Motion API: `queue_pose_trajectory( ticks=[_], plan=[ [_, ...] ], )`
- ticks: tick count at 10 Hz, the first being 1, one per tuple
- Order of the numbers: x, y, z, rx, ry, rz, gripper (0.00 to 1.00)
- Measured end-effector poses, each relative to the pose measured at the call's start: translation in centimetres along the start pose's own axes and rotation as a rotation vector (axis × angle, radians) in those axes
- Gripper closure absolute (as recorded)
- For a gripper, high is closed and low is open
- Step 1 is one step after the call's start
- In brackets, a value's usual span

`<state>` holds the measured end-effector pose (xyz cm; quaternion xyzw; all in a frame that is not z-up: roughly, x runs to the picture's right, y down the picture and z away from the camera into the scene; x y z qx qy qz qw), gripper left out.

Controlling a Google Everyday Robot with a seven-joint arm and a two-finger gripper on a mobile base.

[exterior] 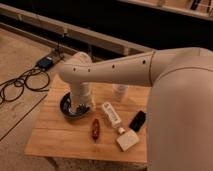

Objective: Place the bottle in the ceramic bowl

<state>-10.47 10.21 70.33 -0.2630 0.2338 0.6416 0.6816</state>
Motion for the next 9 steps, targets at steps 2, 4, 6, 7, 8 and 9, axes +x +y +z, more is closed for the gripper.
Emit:
queue_pose_trajectory(
  ticks=[2, 4, 6, 7, 8, 9],
  plan=[
    [0.0, 0.0, 0.0, 0.000, 0.000, 0.000, 0.35],
    [0.0, 0.0, 0.0, 0.000, 0.000, 0.000, 0.35],
    [0.0, 0.0, 0.0, 0.000, 0.000, 0.000, 0.35],
    [0.0, 0.0, 0.0, 0.001, 0.001, -0.002, 0.35],
    [0.0, -0.7, 0.3, 0.009, 0.010, -0.012, 0.35],
    [-0.1, -2.1, 0.7, 0.023, 0.021, -0.017, 0.35]
  ],
)
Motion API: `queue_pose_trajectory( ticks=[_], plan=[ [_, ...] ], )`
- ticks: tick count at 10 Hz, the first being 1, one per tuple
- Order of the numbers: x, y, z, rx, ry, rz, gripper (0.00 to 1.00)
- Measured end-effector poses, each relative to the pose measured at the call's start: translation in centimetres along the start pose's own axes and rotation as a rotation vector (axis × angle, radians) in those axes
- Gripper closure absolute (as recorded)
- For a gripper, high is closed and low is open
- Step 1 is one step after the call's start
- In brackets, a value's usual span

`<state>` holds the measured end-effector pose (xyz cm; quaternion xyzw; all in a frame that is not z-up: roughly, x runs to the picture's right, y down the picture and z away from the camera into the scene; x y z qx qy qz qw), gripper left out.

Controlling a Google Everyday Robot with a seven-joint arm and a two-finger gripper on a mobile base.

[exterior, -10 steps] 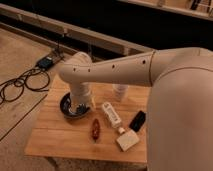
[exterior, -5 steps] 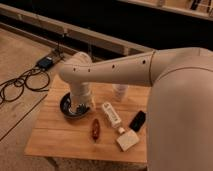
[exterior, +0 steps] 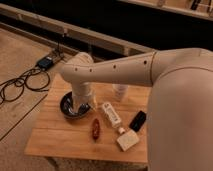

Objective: Place the bottle in the ceramic bowl

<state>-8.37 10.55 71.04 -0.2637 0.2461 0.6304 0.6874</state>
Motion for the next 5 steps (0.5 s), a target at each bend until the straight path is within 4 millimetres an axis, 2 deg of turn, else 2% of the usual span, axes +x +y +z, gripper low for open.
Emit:
queue_pose_trajectory(
  ticks=[3, 5],
  plan=[
    [-0.3, -4.8, 1.7, -0.009, 0.012, -0.054, 0.35],
    [-0.6, -7.2, 2.5, -0.029, 0.011, -0.090, 0.35]
  ],
)
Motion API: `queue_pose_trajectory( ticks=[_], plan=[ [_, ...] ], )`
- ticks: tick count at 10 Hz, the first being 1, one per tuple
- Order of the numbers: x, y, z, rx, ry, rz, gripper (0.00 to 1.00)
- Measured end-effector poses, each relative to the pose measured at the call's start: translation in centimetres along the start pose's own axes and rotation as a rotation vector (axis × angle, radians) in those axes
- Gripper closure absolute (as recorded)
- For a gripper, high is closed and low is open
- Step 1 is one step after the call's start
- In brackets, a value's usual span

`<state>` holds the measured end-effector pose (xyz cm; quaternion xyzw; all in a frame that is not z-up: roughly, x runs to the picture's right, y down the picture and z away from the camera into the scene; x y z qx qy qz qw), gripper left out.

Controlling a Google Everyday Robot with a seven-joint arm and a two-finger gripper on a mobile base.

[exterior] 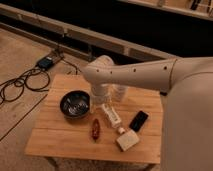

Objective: Place the bottle in the ceramic bowl

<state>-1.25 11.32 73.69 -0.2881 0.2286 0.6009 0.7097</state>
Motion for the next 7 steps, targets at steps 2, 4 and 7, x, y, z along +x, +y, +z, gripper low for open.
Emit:
queue_pose_trajectory(
  ticks=[2, 4, 7],
  plan=[
    [0.2, -2.8, 1.5, -0.020, 0.013, -0.036, 0.35],
    [0.7, -5.0, 3.2, -0.029, 0.039, -0.055, 0.35],
    [0.7, -6.7, 6.1, -0.042, 0.077, -0.090, 0.35]
  ],
)
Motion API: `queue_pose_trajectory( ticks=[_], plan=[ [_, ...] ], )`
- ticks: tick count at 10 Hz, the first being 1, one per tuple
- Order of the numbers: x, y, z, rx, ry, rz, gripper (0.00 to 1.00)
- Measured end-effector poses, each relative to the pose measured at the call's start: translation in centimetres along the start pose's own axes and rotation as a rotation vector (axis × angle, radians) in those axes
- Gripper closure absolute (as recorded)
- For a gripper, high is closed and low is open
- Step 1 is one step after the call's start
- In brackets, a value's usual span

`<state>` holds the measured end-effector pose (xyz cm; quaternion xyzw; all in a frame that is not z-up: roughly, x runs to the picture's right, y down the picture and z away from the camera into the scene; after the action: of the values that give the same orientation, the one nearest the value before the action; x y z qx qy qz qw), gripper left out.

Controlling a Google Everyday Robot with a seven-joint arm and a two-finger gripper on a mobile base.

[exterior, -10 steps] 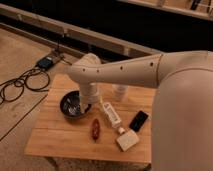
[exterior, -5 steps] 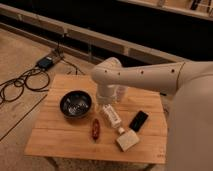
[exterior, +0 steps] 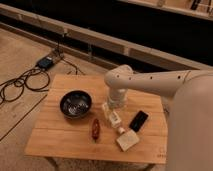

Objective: Place the bottle in the ceramic bowl

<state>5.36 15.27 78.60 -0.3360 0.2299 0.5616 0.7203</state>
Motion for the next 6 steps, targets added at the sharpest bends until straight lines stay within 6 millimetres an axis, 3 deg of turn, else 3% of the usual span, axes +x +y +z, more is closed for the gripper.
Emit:
queue_pose_trajectory(
  ticks=[6],
  plan=[
    [-1.5, -0.6, 3.7, -0.020, 0.039, -0.043, 0.35]
  ],
)
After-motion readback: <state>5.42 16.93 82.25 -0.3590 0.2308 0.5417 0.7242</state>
